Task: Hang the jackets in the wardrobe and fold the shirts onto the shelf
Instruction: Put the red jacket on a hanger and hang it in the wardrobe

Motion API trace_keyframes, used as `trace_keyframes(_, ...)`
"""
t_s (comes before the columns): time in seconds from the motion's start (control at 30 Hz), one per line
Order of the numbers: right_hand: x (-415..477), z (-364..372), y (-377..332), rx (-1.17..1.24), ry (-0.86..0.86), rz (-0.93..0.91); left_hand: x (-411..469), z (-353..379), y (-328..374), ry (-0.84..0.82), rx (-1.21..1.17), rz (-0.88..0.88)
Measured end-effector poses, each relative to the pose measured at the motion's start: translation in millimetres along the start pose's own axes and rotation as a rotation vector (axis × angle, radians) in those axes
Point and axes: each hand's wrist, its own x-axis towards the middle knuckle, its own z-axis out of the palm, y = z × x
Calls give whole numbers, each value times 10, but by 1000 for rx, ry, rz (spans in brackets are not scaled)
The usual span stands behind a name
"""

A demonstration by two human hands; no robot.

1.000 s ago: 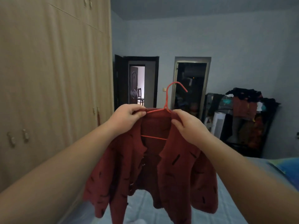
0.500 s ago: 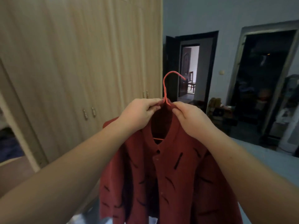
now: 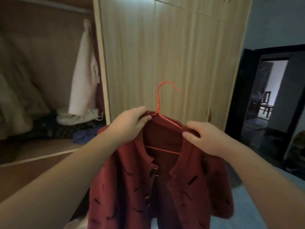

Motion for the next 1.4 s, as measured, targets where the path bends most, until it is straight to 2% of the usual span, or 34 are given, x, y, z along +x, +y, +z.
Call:
trace_keyframes(0.13,567,339,-775,32,-124,-119,-309,-550,-746,-32,21,-59)
trace_keyframes(0.23,998,718,-1351,60,5,-145,-576,-1014,-1304,28,1,-89)
trace_keyframes(0.3,1279,980,-1780,-22,113,-149,-743,-1340,-1637,79,28,-119)
trace_keyframes(0.5,1943,1775,-3053,-96,233,-308,-1187,-2137,-2678,128,146,-212)
trace_keyframes(0.63,2289,2137,-3608,-141,323,-370,-1452,-2555,-3181,131,177,-239)
trace_keyframes(0.83,2860,2463,-4029,-139,442,-440,-1704,-3018,-3949,110,264,-374)
trace_keyframes(1.0,3506,2818,-4163,-43,434,-450,-1608,-3146,-4371,150,335,-383)
trace_keyframes(1.13,4122,3134,-4208,109,452,-450,-1383,-3255,-4745,192,398,-385)
trace_keyframes(1.27,4808,3357,-4216,162,569,-490,-1045,-3394,-5133,201,480,-380)
trace_keyframes(1.4,5635,3445,-4201,217,622,-543,-610,-3481,-5503,212,681,-460)
